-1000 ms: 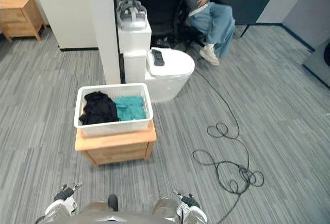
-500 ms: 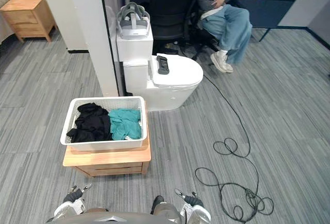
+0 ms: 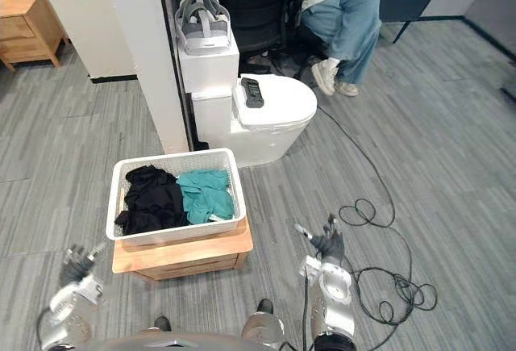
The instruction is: Pick up the laundry basket with both hands and put the clothes into the washing machine.
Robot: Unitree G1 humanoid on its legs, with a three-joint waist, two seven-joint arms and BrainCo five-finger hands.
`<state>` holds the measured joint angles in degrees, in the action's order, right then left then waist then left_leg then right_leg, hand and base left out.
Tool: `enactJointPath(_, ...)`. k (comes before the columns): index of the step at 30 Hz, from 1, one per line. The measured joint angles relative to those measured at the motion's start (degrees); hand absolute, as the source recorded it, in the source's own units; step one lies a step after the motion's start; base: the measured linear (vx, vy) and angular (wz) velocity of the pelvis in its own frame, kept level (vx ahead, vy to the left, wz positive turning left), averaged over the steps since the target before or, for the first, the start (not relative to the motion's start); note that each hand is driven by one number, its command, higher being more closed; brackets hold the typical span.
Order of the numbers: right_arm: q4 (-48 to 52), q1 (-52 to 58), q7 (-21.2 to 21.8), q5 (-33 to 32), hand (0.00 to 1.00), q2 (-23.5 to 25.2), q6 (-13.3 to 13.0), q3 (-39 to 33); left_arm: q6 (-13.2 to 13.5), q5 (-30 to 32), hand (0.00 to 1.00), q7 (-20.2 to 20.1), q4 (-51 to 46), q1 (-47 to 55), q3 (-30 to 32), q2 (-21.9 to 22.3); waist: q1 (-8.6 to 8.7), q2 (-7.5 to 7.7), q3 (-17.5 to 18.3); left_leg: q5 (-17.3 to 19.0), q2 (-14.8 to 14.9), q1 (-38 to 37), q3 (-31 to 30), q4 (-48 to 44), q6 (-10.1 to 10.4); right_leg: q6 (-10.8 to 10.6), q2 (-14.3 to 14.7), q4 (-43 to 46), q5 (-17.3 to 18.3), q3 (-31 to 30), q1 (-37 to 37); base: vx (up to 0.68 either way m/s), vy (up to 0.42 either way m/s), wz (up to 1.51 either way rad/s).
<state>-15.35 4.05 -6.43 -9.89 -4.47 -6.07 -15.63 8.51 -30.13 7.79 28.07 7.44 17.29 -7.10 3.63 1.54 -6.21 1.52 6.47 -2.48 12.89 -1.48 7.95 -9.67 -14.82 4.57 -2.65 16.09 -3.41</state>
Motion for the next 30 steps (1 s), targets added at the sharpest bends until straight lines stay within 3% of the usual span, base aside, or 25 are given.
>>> enactJointPath(4,6.95,-2.73,0.18,3.36,0.00,-2.53,-0.32,1.73,1.11,1.10,0.00,-0.14,-5.31,-1.65,3.35,-3.15,-0.14,0.43,0.26,0.22,-1.70,-0.47,1.51,0.14,-0.33,-0.29,-1.11,-4.31,-3.00,-0.44,1.63,0.01,0.075,-0.13)
enactJointPath(9,7.57,-6.53,0.87,3.51,0.00,-10.91,-0.43,5.52,1.07,1.94,0.00,-0.13,-4.20,-4.23,3.29,-4.11,-0.13,-2.32,-1.21,-0.23,-0.80,0.51,1.58,0.85,-0.91,-0.21,0.24,-6.14,-4.33,-0.22,1.10,-0.06,-0.042,-0.04)
enactJointPath(11,7.30,-8.36,1.85,3.44,0.00,-13.71,-0.39,8.34,0.91,2.50,0.00,-0.26,0.10,-6.47,2.86,-5.62,-0.13,-2.62,-1.48,-0.59,-0.27,1.16,1.69,1.48,-0.96,0.14,0.89,-6.84,-4.78,-0.18,0.98,-0.08,-0.048,-0.06)
enactJointPath(14,0.23,-17.48,2.81,2.89,0.00,-17.03,-0.32,13.80,-0.85,5.21,0.00,-0.04,13.00,-14.85,2.82,-10.94,-0.13,-1.86,-2.74,-2.78,0.08,3.08,1.92,2.79,-0.83,1.02,1.35,-6.76,-5.87,-0.32,-2.18,-0.09,-0.045,-0.02)
enactJointPath(18,-12.70,-31.74,2.81,-0.32,0.00,-17.56,0.25,19.78,-2.38,5.70,0.00,0.17,26.23,-26.56,2.80,-16.47,-1.03,-1.94,-7.71,-4.30,0.21,5.71,1.58,2.51,-0.89,1.72,1.48,-5.42,-6.72,-0.97,-5.24,-0.10,-0.019,0.04)
enactJointPath(25,-24.84,-48.74,2.03,-5.38,0.00,-16.81,1.33,21.20,-3.71,5.57,0.00,1.26,34.02,-41.62,2.95,-26.22,-2.81,-1.95,-14.14,-5.70,1.39,11.07,2.79,1.19,-0.69,3.24,2.70,-5.11,-8.76,-2.67,-11.35,-0.08,-0.019,-0.10)
enactJointPath(30,-27.13,-54.41,-0.15,-6.14,0.00,-16.76,1.34,21.13,-3.84,4.92,0.00,1.90,34.46,-49.32,2.18,-26.91,-2.55,-2.03,-15.60,-5.99,2.35,13.69,3.39,0.50,-0.20,3.74,3.54,-5.14,-9.34,-3.47,-14.12,-0.02,-0.022,-0.13)
